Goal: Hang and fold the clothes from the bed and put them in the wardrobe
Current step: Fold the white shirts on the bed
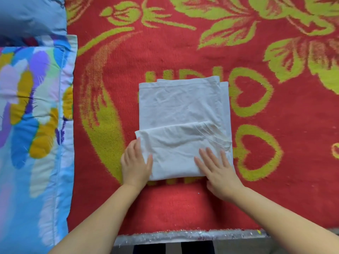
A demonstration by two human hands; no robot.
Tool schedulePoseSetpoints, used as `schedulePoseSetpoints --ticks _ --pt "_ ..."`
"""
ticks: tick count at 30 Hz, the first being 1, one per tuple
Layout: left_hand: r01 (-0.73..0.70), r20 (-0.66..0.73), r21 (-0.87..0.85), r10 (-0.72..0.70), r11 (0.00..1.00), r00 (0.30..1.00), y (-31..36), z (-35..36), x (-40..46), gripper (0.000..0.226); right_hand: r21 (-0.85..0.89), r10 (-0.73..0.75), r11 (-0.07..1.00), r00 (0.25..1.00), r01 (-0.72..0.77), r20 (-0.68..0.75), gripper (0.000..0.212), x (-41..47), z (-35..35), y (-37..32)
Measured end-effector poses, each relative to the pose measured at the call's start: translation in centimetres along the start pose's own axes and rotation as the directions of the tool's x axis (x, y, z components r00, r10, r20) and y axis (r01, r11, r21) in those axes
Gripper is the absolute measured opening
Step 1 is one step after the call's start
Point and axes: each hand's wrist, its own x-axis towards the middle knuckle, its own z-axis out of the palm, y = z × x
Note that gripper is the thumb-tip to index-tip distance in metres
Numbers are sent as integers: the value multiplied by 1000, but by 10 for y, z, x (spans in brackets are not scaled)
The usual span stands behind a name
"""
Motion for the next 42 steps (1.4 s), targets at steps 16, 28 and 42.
schedulePoseSetpoints --ticks 16,28,42 --pt "-428 504 291 243 856 829 8 24 -33 84 -63 327 945 940 -322 100 62 -13 -7 -8" --pt "-296 922 -109 208 949 326 38 -88 64 21 339 -83 934 856 -111 509 20 -6 -97 53" --pt "261 68 -406 -256 876 964 17 8 97 20 893 813 319 575 -316 -87 31 79 -42 72"
